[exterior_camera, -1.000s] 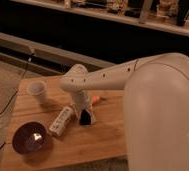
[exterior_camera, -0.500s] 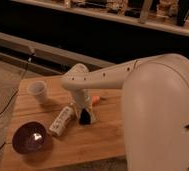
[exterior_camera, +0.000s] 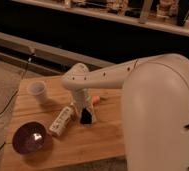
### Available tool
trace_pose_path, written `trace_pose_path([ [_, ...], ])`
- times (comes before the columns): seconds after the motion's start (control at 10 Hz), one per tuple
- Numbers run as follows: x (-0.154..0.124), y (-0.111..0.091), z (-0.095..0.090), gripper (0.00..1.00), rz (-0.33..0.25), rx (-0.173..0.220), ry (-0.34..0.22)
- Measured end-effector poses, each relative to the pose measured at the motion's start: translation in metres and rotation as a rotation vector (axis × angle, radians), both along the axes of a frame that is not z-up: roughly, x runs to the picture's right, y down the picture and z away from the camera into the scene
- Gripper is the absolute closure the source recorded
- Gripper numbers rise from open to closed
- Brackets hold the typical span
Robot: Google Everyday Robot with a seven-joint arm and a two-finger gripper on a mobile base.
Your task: Place the eraser on the white sponge
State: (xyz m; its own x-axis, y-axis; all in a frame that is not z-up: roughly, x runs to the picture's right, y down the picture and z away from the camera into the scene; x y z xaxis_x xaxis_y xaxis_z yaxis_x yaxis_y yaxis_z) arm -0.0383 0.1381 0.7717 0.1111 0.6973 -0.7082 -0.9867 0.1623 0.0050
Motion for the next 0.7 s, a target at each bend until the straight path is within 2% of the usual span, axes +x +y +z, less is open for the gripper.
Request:
trace_pose_path([
  [0.7,0.0022,-0.0081,-0.0043,0.2,0.011,0.026,0.007],
])
